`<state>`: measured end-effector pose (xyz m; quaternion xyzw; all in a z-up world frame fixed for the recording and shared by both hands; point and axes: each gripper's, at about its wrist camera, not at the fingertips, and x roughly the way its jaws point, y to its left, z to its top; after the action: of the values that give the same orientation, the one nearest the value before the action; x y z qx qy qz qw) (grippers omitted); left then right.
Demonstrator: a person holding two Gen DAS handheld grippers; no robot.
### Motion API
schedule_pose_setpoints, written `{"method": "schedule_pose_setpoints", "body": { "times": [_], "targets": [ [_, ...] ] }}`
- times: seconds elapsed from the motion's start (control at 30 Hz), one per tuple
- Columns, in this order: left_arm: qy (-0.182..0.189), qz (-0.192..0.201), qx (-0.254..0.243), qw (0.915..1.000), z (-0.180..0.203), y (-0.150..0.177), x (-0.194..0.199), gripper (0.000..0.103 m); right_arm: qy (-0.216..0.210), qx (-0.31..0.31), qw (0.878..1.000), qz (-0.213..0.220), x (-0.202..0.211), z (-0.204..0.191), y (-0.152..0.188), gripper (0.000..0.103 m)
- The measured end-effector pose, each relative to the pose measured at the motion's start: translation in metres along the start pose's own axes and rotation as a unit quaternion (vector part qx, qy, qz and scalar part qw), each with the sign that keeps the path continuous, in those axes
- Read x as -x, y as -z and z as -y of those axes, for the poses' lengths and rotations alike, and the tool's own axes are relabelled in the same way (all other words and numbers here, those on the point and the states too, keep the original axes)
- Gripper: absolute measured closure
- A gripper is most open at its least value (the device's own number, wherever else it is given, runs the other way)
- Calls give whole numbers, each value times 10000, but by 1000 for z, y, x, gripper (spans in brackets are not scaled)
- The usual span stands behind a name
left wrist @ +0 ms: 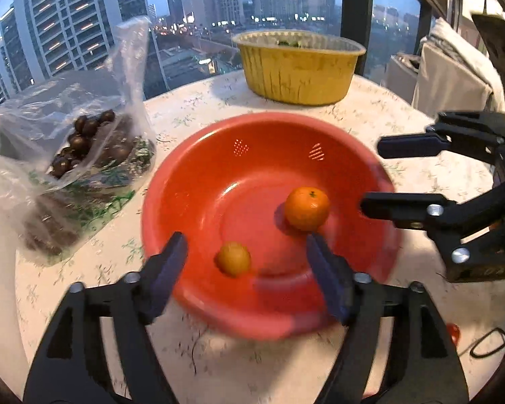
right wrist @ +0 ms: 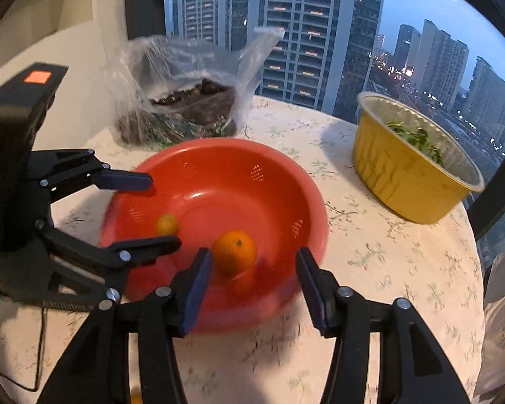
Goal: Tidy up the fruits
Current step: 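Carry both fruits over the red bowl and open both tools to drop them in, then move both open tools back to the fruit pile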
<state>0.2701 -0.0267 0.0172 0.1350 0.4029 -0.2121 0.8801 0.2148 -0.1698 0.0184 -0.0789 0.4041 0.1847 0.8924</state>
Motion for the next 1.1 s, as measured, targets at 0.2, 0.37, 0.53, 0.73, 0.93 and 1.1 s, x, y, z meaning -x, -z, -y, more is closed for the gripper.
{"method": "schedule_pose_setpoints", "body": {
  "times": [0.2, 0.37, 0.53, 0.73, 0.93, 1.1],
  "targets": [
    [218, 335, 360, 9986, 0, 35, 55, 13, -435, -98, 9977, 511, 64, -16, 45, 30],
    [455, 303, 329, 9980, 19, 85, 94, 8, -669, -123, 9956, 641, 100, -34, 93, 30],
    [609, 262, 67, 9978, 50, 136, 123, 3, -860, -333, 9936, 657, 124, -49, 139, 30],
    [731, 68, -252, 9970, 74, 184, 137, 3, -1011, -486, 9918, 606, 137, -67, 182, 30],
    [682, -94, -692, 9952, 82, 205, 140, 3, -1254, -626, 9895, 362, 129, -81, 206, 30],
    [804, -148, -1125, 9903, 84, 212, 137, 3, -1285, -544, 9900, 223, 123, -97, 217, 33]
  ]
}}
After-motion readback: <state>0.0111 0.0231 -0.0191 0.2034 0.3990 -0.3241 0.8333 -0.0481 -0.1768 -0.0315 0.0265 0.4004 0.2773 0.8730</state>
